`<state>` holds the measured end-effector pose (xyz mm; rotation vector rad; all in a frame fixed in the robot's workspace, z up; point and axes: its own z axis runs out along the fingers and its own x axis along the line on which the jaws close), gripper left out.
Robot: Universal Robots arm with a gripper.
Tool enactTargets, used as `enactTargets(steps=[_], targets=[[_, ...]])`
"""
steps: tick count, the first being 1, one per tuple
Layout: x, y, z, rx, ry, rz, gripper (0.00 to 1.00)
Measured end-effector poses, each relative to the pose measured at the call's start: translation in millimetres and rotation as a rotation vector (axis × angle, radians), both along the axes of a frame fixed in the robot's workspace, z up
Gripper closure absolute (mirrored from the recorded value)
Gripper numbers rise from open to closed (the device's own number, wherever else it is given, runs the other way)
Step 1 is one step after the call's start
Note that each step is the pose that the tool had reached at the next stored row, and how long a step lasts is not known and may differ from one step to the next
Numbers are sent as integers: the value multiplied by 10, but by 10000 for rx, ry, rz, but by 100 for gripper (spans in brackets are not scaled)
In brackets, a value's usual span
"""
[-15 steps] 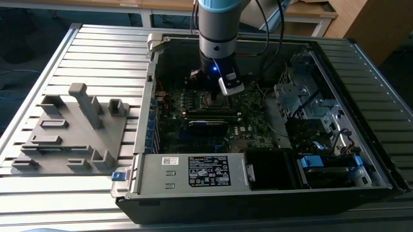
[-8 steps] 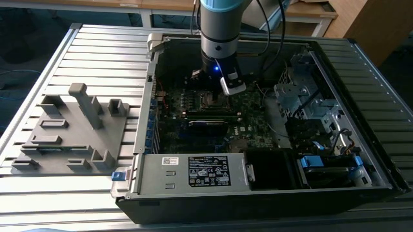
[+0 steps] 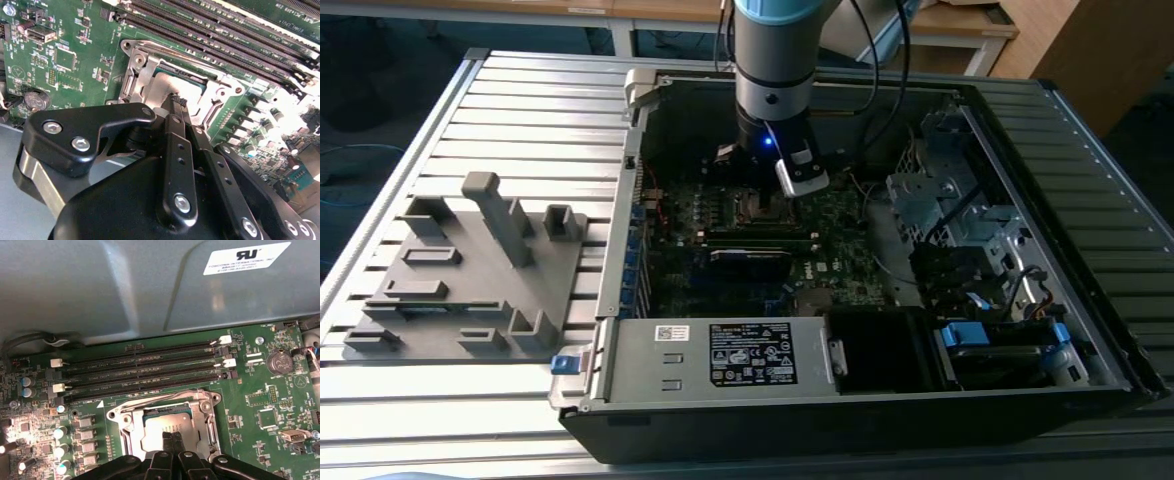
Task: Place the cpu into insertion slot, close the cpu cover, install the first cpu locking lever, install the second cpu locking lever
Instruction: 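Install the second cpu locking lever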
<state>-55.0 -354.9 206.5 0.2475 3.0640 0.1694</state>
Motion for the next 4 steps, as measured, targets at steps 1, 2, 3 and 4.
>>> enactTargets(steps=[1,2,3,4], targets=[[0,0,2,0,0,0,89],[0,0,3,0,0,0,89],[0,0,3,0,0,-1,89],[0,0,3,0,0,0,89]])
